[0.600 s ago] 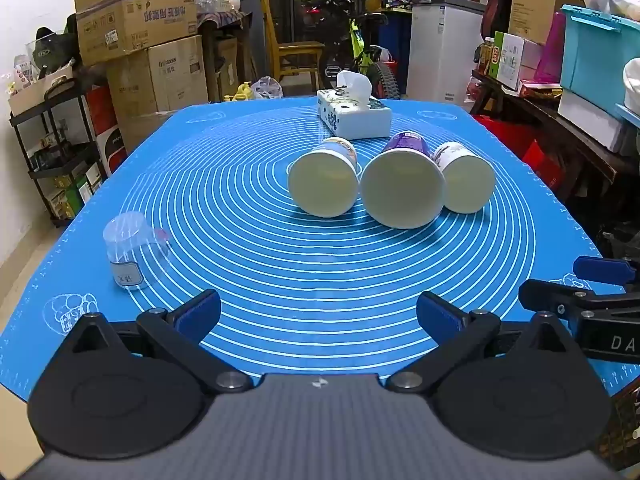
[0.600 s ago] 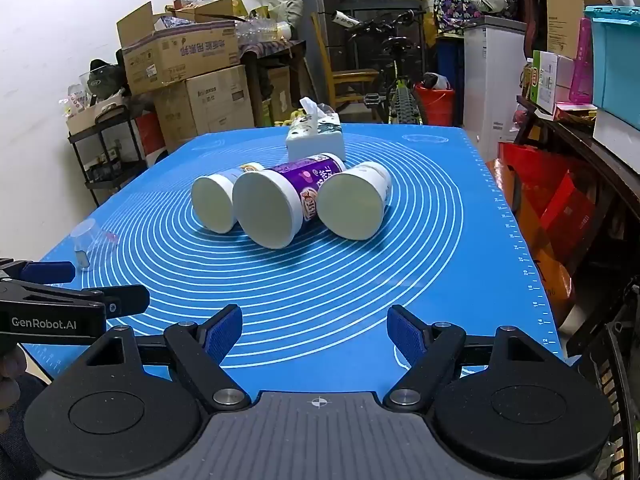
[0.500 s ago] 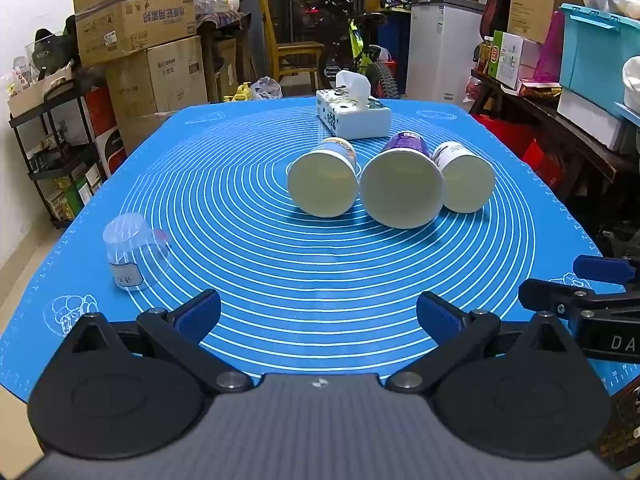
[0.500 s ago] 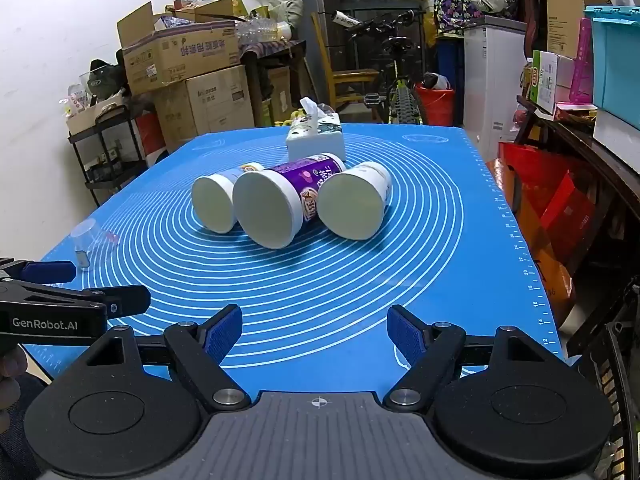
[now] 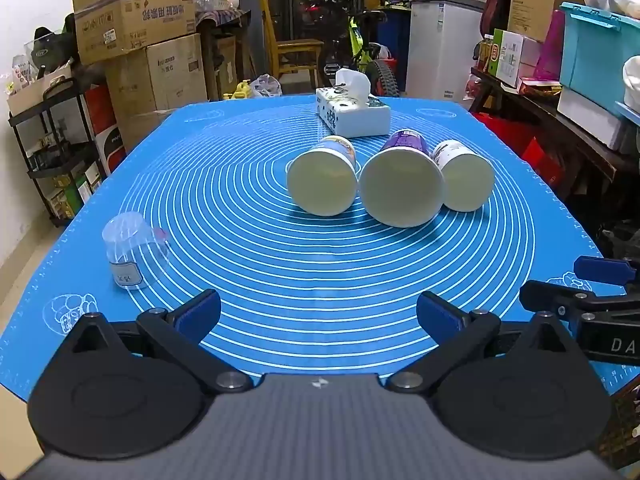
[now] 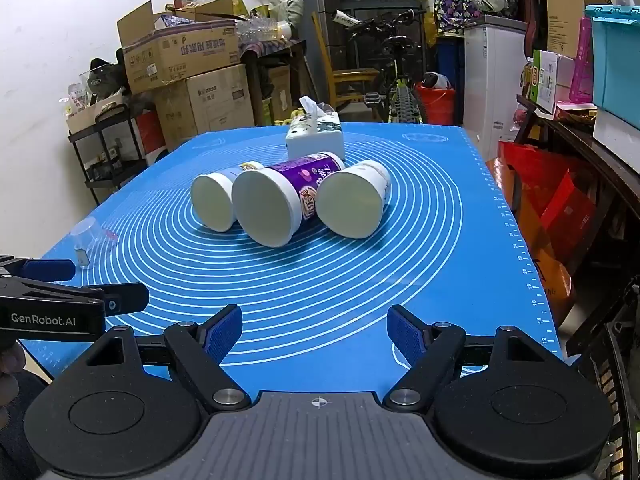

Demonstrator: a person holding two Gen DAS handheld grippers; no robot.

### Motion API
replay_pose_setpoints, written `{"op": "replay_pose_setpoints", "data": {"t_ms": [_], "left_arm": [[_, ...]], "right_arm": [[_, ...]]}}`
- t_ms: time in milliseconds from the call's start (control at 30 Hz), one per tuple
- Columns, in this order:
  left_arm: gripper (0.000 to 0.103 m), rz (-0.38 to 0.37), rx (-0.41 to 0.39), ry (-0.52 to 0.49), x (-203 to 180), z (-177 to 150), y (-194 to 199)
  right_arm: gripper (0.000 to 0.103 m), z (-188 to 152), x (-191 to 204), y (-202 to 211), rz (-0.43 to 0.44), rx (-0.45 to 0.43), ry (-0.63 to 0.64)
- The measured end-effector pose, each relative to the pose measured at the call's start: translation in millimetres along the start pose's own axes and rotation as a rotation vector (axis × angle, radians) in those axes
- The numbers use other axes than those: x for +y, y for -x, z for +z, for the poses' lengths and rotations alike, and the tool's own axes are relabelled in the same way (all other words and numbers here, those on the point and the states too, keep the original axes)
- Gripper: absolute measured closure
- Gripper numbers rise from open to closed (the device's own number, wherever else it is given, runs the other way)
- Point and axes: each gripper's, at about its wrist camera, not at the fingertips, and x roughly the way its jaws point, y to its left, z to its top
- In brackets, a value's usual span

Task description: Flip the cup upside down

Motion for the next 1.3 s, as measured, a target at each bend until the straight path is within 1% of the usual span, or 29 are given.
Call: {"op": "replay_pose_setpoints", "data": {"t_ms": [67, 933, 1300], "left_arm": [[0.000, 0.000, -0.002, -0.003, -0.2, 0.1, 0.8], [0.000, -0.006, 0.004, -0.021, -4.8, 0.6, 3.0], [0.000, -0.005, -0.001, -0.023, -4.6, 0.9, 5.6]], "right_arm": [[0.021, -1.3, 4.7, 2.5, 0.001, -0.001, 0.001], [0.021, -0.5, 1.2, -0.1, 0.002, -0.005, 0.003], [0.021, 1.1, 0.6, 5.2, 0.006, -0.007, 0.007]]}}
